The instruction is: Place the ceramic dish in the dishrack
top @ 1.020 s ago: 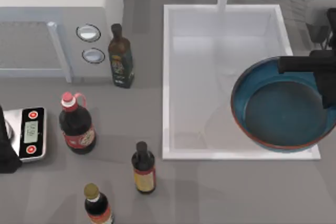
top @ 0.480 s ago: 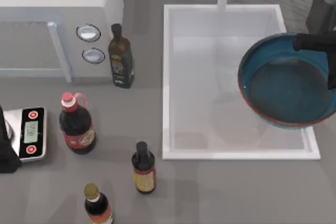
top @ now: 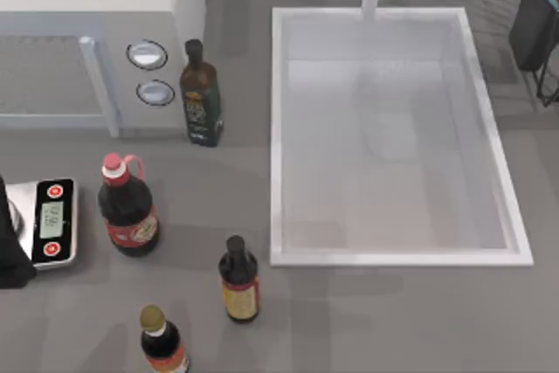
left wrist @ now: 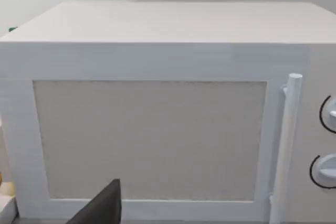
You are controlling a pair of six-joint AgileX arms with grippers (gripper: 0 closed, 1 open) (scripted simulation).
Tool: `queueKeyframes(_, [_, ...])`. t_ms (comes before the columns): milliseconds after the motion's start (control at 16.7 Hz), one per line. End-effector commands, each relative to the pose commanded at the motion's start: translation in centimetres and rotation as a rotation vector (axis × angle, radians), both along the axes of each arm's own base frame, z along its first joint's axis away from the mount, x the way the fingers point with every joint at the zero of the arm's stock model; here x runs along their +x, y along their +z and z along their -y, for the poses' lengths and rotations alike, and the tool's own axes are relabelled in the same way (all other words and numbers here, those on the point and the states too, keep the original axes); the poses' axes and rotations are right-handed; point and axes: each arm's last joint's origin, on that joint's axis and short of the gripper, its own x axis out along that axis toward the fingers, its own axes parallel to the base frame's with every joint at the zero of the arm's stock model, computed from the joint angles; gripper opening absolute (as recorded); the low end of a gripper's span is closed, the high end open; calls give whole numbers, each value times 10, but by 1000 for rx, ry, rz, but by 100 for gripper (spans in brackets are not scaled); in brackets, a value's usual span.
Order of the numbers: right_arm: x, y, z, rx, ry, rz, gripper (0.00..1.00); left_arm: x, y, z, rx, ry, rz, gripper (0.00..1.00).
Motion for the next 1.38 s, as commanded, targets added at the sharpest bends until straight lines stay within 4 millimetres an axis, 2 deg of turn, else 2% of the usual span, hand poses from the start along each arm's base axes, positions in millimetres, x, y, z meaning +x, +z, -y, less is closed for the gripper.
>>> queueKeyframes(180, [-19, 18, 48, -70, -57, 314, 0, 0, 0, 0, 0, 0, 0, 100])
queueKeyframes(360, [-51, 37, 79, -210, -98, 564, 0, 0, 0, 0, 0, 0, 0, 100])
queueKeyframes(540, [-79, 49, 91, -336, -118, 705, 0, 0, 0, 0, 0, 0, 0, 100])
queueKeyframes(720, [-88, 52, 93, -375, -121, 741, 0, 0, 0, 0, 0, 0, 0, 100])
queueKeyframes(960, [-86, 52, 93, -372, -120, 740, 0, 0, 0, 0, 0, 0, 0, 100])
queueKeyframes(1080, [-76, 48, 97, -371, -120, 739, 0, 0, 0, 0, 0, 0, 0, 100])
queueKeyframes(1200, [-54, 38, 107, -369, -121, 735, 0, 0, 0, 0, 0, 0, 0, 100])
queueKeyframes(1380, [-7, 9, 122, -372, -123, 734, 0, 0, 0, 0, 0, 0, 0, 100])
